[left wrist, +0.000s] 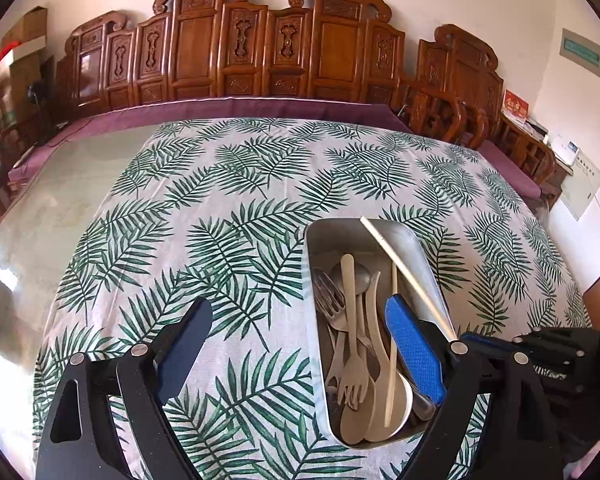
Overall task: Organize utensils
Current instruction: 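Open both tools to release the chopsticks into the tray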
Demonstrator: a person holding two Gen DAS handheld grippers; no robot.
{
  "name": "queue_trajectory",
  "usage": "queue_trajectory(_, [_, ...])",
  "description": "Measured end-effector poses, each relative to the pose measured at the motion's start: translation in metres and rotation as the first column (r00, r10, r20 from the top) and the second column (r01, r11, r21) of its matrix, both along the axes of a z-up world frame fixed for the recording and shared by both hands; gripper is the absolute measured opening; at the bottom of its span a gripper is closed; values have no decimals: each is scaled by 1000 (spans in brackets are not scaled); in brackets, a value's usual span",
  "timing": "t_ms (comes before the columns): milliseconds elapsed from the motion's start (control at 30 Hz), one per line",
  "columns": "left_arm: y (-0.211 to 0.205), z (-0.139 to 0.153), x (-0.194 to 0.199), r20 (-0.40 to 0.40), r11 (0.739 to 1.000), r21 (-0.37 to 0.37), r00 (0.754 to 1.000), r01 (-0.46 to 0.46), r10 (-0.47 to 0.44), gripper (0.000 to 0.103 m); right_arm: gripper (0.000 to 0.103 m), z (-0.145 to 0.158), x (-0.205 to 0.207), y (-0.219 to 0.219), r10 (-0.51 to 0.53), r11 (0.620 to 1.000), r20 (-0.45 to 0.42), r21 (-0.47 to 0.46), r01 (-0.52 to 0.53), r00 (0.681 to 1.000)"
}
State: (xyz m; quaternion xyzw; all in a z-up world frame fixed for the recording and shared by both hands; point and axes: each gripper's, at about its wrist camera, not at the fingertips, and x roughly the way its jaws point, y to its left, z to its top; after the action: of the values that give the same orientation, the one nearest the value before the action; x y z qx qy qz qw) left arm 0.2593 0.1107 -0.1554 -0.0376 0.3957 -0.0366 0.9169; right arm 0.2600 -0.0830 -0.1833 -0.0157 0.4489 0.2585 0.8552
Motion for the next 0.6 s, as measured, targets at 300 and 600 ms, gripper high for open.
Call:
queue_trajectory(300, [3, -2, 1, -6, 1000, -6, 1000, -4, 4, 85, 6, -19, 13, 13, -43, 999, -38, -9, 43, 998])
queue_trajectory(600, [4, -2, 1, -8, 1000, -5, 1000, -8, 8, 85, 6, -27, 23, 18, -34, 999, -75, 37, 37, 997])
